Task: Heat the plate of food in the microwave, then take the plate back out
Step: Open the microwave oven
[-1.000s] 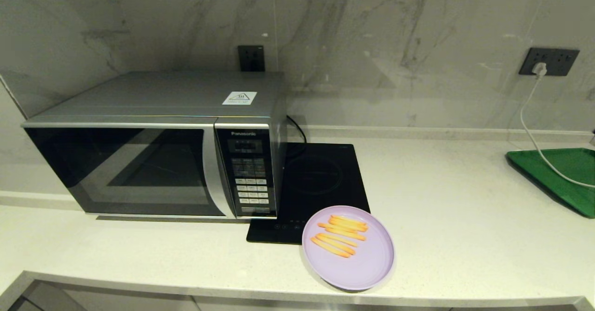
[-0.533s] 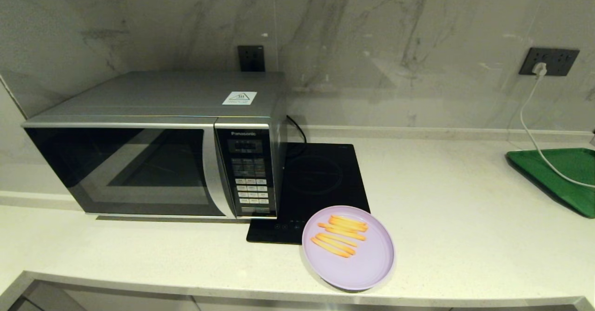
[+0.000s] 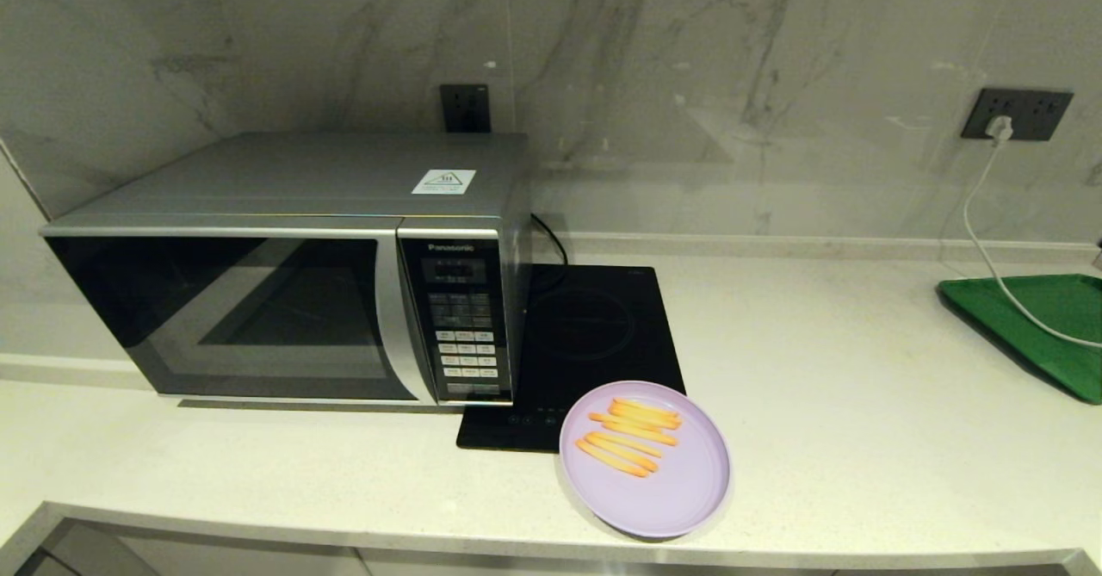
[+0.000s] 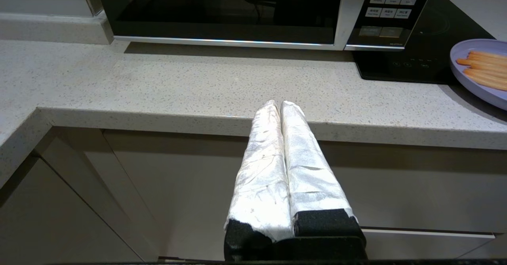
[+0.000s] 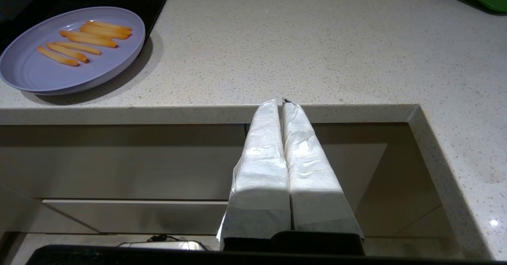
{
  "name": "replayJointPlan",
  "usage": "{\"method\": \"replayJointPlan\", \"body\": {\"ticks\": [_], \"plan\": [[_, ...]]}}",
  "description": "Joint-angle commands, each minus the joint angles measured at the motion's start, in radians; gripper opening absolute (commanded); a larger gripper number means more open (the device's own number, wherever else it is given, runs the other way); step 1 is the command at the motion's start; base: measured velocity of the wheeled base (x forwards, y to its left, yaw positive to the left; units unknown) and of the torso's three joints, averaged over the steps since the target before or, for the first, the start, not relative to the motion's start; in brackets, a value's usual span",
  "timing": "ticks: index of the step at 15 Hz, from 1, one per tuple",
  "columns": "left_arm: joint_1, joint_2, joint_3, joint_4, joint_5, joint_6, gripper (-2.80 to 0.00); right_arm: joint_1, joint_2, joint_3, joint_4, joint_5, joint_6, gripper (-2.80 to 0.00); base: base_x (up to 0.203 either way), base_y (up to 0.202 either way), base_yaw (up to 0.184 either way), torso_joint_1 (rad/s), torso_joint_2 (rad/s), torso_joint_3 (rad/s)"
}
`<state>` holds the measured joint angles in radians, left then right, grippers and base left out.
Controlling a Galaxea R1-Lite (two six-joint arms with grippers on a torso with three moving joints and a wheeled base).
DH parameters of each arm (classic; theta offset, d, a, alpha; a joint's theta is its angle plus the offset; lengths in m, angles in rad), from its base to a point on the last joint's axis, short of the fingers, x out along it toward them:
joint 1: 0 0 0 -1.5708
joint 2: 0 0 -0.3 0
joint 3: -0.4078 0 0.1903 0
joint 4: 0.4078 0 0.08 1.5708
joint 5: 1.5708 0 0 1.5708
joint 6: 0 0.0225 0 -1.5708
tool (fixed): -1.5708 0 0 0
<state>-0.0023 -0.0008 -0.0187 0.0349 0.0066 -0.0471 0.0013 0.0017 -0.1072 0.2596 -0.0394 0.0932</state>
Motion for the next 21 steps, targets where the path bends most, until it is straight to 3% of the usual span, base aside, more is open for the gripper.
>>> {"method": "replayJointPlan", "body": {"ticks": [1,21], "plan": [[0.001,-0.001,0.0,0.0,0.0,0.0,-2.8,0.0,0.0,0.0,0.001,-0.001,0.0,-2.8,0.0,0.0,0.0,0.0,0.0,0.0],[0.001,-0.001,0.0,-0.001,0.004,-0.004,-2.8,0.0,0.0,0.0,0.001,-0.001,0.0,-2.8,0.0,0.0,0.0,0.0,0.0,0.0]]}}
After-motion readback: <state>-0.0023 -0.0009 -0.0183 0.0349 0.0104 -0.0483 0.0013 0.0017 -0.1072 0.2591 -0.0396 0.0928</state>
